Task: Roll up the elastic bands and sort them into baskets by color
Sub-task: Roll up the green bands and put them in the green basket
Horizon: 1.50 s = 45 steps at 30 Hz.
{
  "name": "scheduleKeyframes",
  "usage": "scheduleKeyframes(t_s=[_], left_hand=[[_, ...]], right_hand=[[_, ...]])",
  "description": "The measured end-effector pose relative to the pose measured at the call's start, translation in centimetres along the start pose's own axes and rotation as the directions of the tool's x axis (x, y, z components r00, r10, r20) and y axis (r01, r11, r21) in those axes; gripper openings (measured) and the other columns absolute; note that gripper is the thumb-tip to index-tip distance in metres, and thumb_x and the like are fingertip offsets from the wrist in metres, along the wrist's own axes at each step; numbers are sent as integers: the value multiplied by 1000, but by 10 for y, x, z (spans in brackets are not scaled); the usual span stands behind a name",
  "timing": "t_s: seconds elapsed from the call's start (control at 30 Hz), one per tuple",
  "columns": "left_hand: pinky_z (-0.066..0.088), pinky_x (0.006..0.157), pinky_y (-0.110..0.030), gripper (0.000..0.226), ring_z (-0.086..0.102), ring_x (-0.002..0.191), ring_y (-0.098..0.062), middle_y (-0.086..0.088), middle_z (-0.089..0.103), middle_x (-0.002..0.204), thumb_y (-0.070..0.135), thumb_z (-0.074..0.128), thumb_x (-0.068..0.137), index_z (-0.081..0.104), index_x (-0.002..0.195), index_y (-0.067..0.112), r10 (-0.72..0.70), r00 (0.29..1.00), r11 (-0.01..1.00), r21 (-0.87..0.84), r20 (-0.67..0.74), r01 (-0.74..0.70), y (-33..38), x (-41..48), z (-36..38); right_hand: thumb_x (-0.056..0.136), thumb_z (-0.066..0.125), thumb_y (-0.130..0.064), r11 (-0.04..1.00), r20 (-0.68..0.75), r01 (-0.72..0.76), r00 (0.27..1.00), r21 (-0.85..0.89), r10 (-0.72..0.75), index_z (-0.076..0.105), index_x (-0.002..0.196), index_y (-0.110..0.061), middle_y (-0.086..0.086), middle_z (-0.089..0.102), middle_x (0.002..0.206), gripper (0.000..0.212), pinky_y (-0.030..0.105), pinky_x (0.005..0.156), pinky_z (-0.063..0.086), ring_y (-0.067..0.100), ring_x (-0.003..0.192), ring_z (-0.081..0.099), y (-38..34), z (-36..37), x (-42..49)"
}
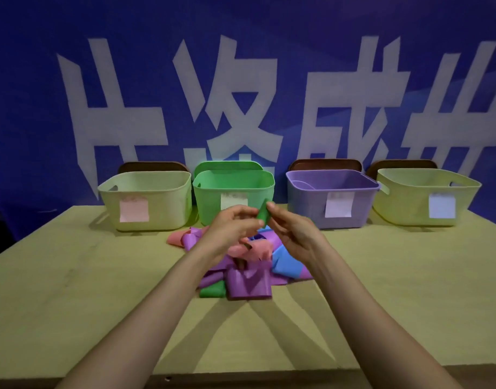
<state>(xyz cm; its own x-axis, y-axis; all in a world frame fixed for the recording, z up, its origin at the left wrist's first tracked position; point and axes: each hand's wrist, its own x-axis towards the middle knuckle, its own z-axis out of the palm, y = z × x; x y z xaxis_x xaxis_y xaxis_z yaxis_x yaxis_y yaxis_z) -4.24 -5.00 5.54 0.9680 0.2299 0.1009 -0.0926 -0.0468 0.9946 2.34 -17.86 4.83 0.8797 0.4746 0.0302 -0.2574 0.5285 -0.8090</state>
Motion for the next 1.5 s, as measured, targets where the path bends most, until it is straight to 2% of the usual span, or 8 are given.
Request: scheduleKeyframes(t_s=[0.13, 0.27, 0.4, 0.6, 1.07, 1.17, 1.33, 1.5], left_hand=[[53, 85, -30, 21, 63, 85, -18, -6, 64, 90, -5, 67, 80, 61, 92, 10, 66, 998, 998, -22, -10, -66, 22, 39, -10], [55, 76, -23, 23, 63, 79, -15, -5, 62, 84, -8, 67, 78, 58, 92, 8, 74, 997, 997, 9, -18, -74, 34, 108, -27], [58, 74, -23, 26, 66, 77, -18, -11, 65, 83, -5, 69, 78, 58, 101, 2, 17, 999, 999, 48, -43, -15, 35, 176, -48], [54, 60, -19, 25, 65, 70, -17, -9, 65, 78, -4, 73, 74, 61, 94, 4, -188, 973, 982, -29, -136, 185, 43, 217, -71], [51, 55, -16, 21, 63, 70, -17, -12, 62, 79, -7, 74, 73, 59, 85, 4, -427, 886, 904, -60, -180, 423, 52, 246, -96], [53, 61, -19, 19, 63, 78, -18, -14, 65, 89, -3, 71, 78, 62, 93, 2, -473, 868, 880, -38, -152, 473, 39, 253, -104], [41, 103, -37, 43, 48, 122, -28, -14, 49, 137, 5, 54, 91, 48, 134, 1, -568, 799, 767, 224, -198, 600, 12, 278, -116], [35, 108, -42, 41, 40, 129, -33, -19, 38, 144, -1, 45, 94, 40, 134, -5, -697, 677, 647, 198, -237, 736, -8, 294, -117]], right_hand=[[85, 66, -8, 988, 24, 23, 1000, -151, -20, 64, 88, -3, 9, 68, 87, 6, 20, 83, 54, 13, 80, 66, -24, 16, 39], [83, 71, -16, 931, 11, 84, 996, -355, -86, 60, 81, -11, 4, 64, 77, 12, 16, 64, 52, 13, 67, 62, -39, 25, 104], [81, 74, -15, 896, -23, 96, 993, -434, -118, 59, 75, -10, 2, 61, 66, 16, 16, 60, 52, 10, 58, 58, -43, 34, 172], [84, 65, 2, 919, -64, -128, 992, -374, 112, 59, 90, -1, 9, 50, 69, 8, 16, 57, 51, 15, 62, 48, -52, 51, 220], [85, 64, 2, 825, -169, -374, 927, -424, 334, 56, 74, -10, 5, 53, 69, 18, 15, 64, 53, 12, 66, 54, -48, 70, 265], [88, 61, 0, 792, -191, -444, 896, -418, 402, 54, 75, -10, 4, 50, 69, 18, 15, 63, 52, 11, 67, 52, -35, 63, 278], [89, 60, 1, 688, -345, -583, 812, -432, 471, 51, 69, -8, 5, 45, 63, 24, 15, 49, 47, 10, 56, 46, -4, 48, 310], [88, 62, 0, 520, -462, -737, 675, -431, 575, 52, 74, -5, 8, 55, 73, 18, 18, 48, 51, 13, 62, 56, 33, 41, 329]])
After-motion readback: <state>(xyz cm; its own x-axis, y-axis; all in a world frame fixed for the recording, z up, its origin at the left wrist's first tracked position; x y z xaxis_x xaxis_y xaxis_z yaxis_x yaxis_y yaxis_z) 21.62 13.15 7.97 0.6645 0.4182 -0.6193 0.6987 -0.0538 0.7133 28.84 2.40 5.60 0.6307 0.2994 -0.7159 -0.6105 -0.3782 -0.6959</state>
